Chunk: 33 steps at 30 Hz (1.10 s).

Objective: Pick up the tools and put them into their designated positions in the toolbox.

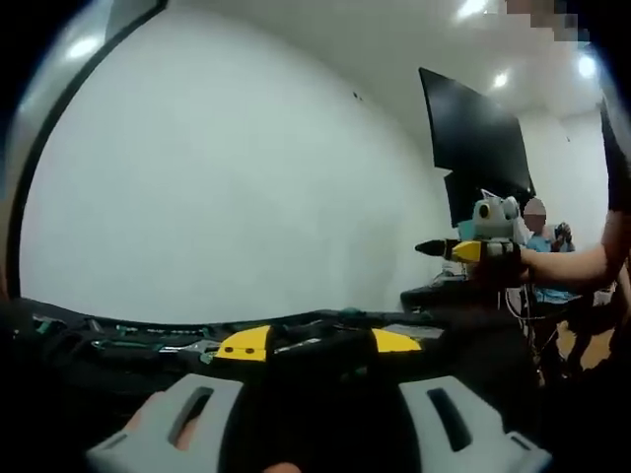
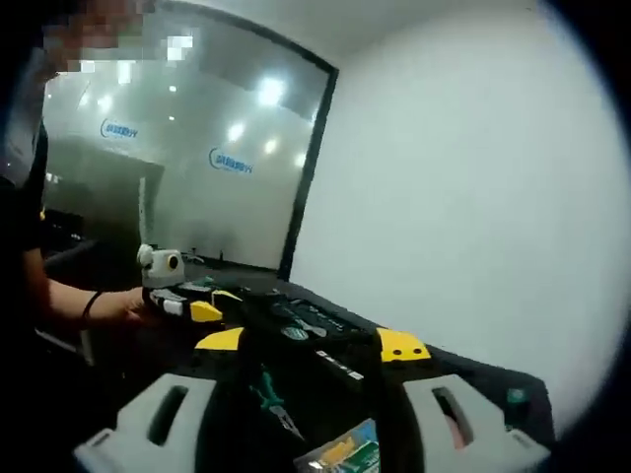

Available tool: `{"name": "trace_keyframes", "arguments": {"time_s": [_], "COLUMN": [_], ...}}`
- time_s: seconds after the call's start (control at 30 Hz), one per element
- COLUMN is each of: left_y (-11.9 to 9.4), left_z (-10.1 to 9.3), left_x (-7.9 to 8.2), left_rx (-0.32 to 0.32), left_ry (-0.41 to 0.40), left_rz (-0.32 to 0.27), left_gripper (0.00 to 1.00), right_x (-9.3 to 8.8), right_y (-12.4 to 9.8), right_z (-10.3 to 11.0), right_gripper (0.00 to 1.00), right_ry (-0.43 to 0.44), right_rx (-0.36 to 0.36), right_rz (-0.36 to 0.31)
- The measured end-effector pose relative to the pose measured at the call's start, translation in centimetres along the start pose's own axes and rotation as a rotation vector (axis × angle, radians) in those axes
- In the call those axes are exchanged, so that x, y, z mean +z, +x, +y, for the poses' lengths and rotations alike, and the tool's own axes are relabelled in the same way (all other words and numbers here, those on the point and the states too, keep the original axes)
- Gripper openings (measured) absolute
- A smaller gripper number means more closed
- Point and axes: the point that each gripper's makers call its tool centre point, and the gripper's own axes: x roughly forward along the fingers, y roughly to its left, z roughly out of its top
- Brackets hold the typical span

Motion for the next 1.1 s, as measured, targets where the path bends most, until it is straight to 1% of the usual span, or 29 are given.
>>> {"name": "trace_keyframes", "arguments": {"time_s": [0.1,0.13,0.17,0.23,0.3,0.4,0.47,0.5,0.53,0.57,0.6,0.67,0.7,0.73,0.77,0.8,0.87,0.9,0.97,1.0,1.03,1.1], "left_y": [0.0,0.0,0.1,0.1,0.2,0.2,0.1,0.1,0.1,0.1,0.2,0.2,0.2,0.2,0.2,0.2,0.2,0.2,0.3,0.3,0.3,0.3], "left_z": [0.2,0.3,0.3,0.3,0.3,0.4,0.4,0.4,0.4,0.4,0.4,0.4,0.4,0.4,0.4,0.4,0.3,0.3,0.3,0.2,0.2,0.2], "left_x": [-0.1,-0.1,-0.2,-0.3,-0.4,-0.4,-0.4,-0.4,-0.4,-0.4,-0.4,-0.5,-0.5,-0.5,-0.6,-0.6,-0.7,-0.7,-0.8,-0.8,-0.9,-0.9], "left_rx": [-0.001,0.0,0.0,-0.003,-0.005,-0.004,-0.006,-0.006,-0.006,-0.006,-0.005,-0.007,-0.007,-0.007,-0.006,-0.005,-0.006,-0.007,-0.009,-0.01,-0.011,-0.015], "left_ry": [-0.008,-0.007,-0.005,-0.001,0.003,0.0,-0.005,-0.006,-0.006,-0.006,-0.004,-0.001,0.001,0.003,0.004,0.005,0.008,0.01,0.015,0.017,0.02,0.02], "left_rz": [-0.001,0.0,0.003,0.007,0.01,0.01,0.007,0.006,0.005,0.005,0.007,0.01,0.011,0.013,0.015,0.018,0.021,0.023,0.025,0.027,0.03,0.03], "left_gripper": [0.36,0.36,0.36,0.36,0.36,0.36,0.36,0.36,0.36,0.36,0.36,0.36,0.36,0.36,0.36,0.36,0.36,0.36,0.36,0.36,0.36,0.36], "right_x": [0.1,0.0,-0.2,-0.4,-0.1,-0.8,-2.1,-3.3,-4.3,-4.9,-5.4,-6.6,-7.3,-7.8,-8.2,-8.5,-9.5,-9.9,-10.8,-11.4,-12.5,-14.0], "right_y": [-0.2,-0.2,-0.3,-0.5,-0.6,-1.1,-1.7,-2.3,-2.9,-3.4,-3.7,-4.3,-4.8,-5.2,-5.6,-5.8,-6.5,-6.7,-7.1,-7.4,-8.0,-8.8], "right_z": [-0.7,-0.8,-1.3,-1.8,-2.1,-3.0,-3.7,-4.7,-6.0,-7.4,-8.3,-9.7,-10.6,-11.3,-11.7,-11.9,-12.8,-12.9,-13.3,-13.3,-13.4,-14.4], "right_gripper": [0.47,0.47,0.47,0.47,0.47,0.47,0.47,0.47,0.47,0.47,0.47,0.46,0.46,0.46,0.46,0.46,0.46,0.45,0.44,0.44,0.43,0.4], "right_ry": [-0.094,-0.112,-0.144,-0.182,-0.192,-0.29,-0.343,-0.365,-0.407,-0.45,-0.473,-0.439,-0.436,-0.46,-0.48,-0.479,-0.443,-0.438,-0.476,-0.484,-0.485,-0.489], "right_rx": [-0.004,-0.005,-0.011,-0.007,0.004,0.012,0.036,0.037,0.019,-0.002,-0.003,0.005,0.006,0.014,0.023,0.031,0.053,0.075,0.113,0.133,0.164,0.157], "right_rz": [0.085,0.105,0.147,0.191,0.202,0.294,0.373,0.448,0.515,0.554,0.572,0.61,0.644,0.676,0.701,0.72,0.768,0.792,0.835,0.865,0.908,0.977]}}
